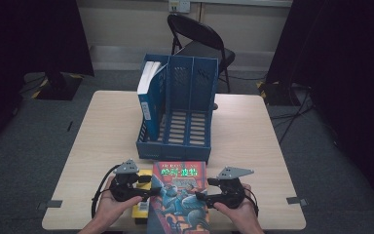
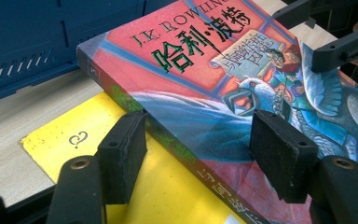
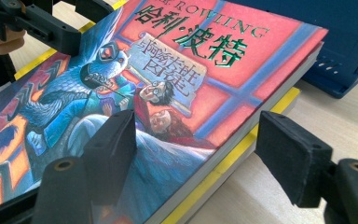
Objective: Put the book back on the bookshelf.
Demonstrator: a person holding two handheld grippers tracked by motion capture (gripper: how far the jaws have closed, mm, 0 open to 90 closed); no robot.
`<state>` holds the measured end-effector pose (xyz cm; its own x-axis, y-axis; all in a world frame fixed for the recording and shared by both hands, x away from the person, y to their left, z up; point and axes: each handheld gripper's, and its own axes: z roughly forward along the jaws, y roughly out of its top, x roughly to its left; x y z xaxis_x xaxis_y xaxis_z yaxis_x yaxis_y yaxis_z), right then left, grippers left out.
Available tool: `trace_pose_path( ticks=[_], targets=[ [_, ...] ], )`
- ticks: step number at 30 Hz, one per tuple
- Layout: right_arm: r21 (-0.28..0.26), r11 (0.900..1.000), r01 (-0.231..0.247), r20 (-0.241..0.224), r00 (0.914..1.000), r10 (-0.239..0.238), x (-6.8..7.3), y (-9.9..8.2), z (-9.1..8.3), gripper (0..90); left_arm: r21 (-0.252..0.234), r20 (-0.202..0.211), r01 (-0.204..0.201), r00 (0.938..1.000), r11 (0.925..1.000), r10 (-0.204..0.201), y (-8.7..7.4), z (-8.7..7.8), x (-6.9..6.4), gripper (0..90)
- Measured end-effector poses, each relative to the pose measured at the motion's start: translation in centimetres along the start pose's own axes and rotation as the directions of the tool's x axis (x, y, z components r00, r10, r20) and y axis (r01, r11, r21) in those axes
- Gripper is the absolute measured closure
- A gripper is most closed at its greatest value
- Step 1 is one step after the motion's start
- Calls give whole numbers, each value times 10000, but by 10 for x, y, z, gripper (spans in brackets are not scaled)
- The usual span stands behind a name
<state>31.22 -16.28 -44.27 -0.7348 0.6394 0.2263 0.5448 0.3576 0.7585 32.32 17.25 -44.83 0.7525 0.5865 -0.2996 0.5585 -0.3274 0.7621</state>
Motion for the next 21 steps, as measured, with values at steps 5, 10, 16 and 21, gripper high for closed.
trace_pose_path(
  ticks=[5,10,16,21],
  targets=[
    [58,9999,-149,-75,9999,149,0,2,6,231,-34,72,-57,10000,10000,57,-1,0,0,363],
    [97,9989,-467,-287,9985,470,-5,3,11,179,-4,182,-150,9997,9999,150,-1,-1,2,362],
    [185,9993,-310,-106,9995,312,-2,5,11,196,9,216,-169,9996,9999,169,-1,-1,2,361],
    [-195,9992,-348,147,9993,351,-1,3,6,316,32,224,-188,9996,9998,187,-1,-1,2,361]
  ],
)
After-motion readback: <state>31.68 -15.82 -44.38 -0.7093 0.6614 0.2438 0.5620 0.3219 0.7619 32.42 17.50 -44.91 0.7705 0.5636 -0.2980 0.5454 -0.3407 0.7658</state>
